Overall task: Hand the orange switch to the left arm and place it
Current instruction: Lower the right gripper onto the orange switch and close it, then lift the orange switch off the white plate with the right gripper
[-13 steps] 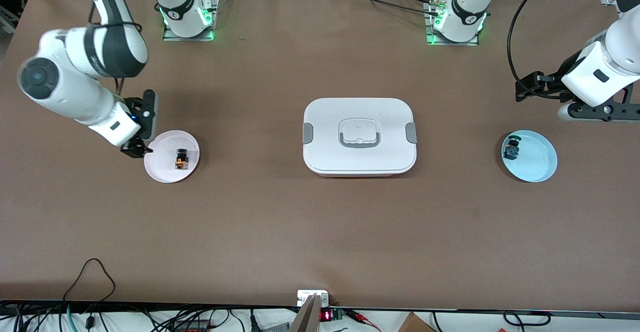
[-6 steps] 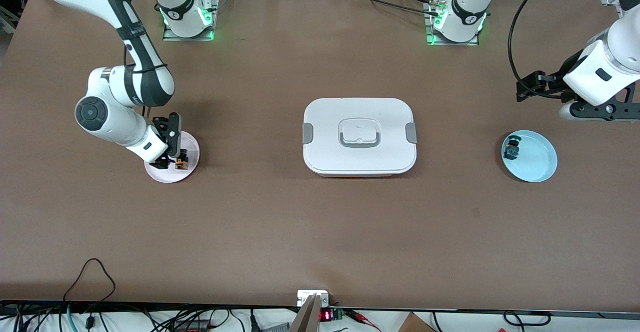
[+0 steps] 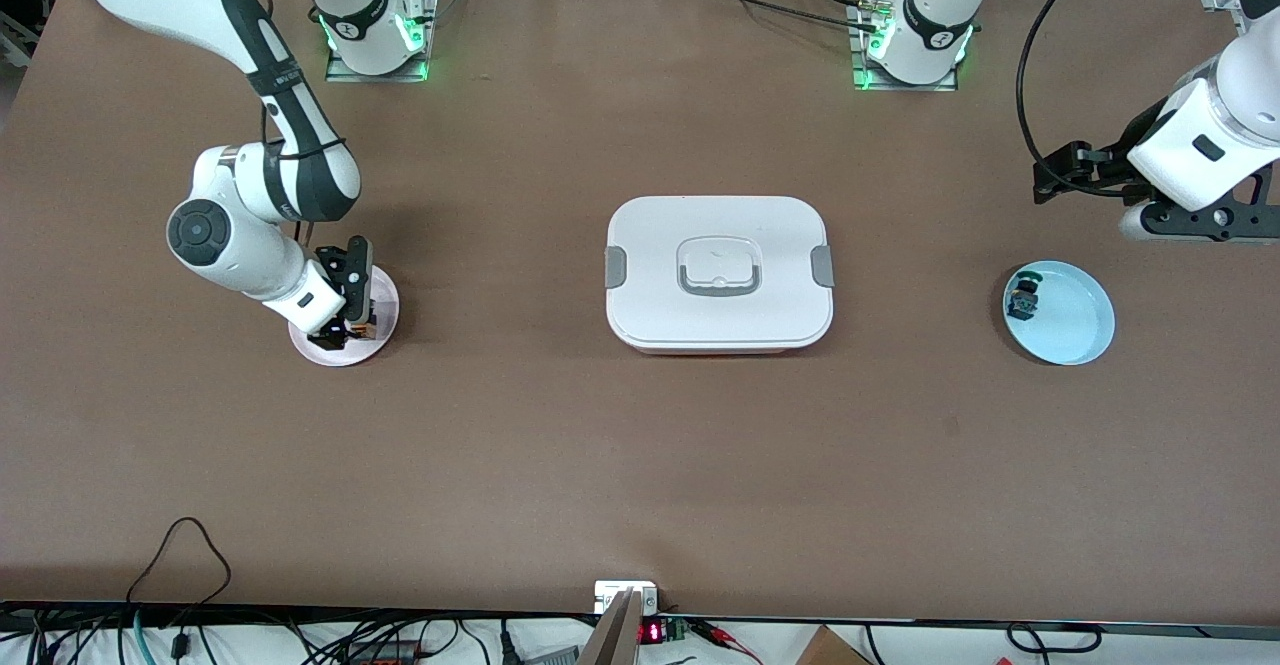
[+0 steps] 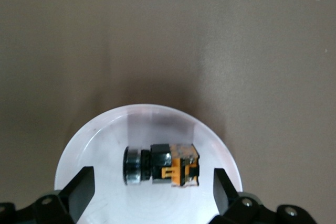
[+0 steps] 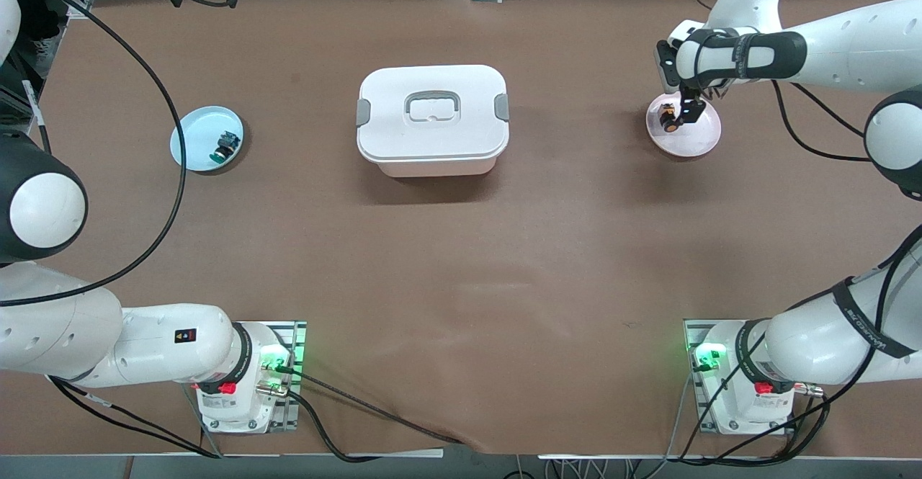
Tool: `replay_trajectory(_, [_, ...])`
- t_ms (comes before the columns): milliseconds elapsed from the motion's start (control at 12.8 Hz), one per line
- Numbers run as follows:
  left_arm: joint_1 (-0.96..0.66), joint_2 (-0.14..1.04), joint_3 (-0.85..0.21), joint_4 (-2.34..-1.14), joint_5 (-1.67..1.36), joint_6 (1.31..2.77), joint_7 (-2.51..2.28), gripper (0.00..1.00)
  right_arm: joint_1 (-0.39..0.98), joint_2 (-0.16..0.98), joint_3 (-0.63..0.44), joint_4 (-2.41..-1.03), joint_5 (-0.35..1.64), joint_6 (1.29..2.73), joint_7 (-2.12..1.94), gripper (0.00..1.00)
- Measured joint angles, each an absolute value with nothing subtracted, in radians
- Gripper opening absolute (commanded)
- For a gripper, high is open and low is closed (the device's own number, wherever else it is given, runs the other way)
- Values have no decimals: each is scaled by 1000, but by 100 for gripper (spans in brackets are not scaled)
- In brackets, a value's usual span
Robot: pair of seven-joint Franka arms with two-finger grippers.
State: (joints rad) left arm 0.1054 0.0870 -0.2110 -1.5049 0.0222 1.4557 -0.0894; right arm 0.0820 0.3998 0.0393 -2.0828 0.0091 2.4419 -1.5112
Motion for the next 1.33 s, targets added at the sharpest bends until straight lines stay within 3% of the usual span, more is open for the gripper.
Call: replay_trajectory(1327, [106, 87, -210, -1505, 22, 1456, -89, 100, 77, 465, 33, -2082, 9, 2518, -1564, 100])
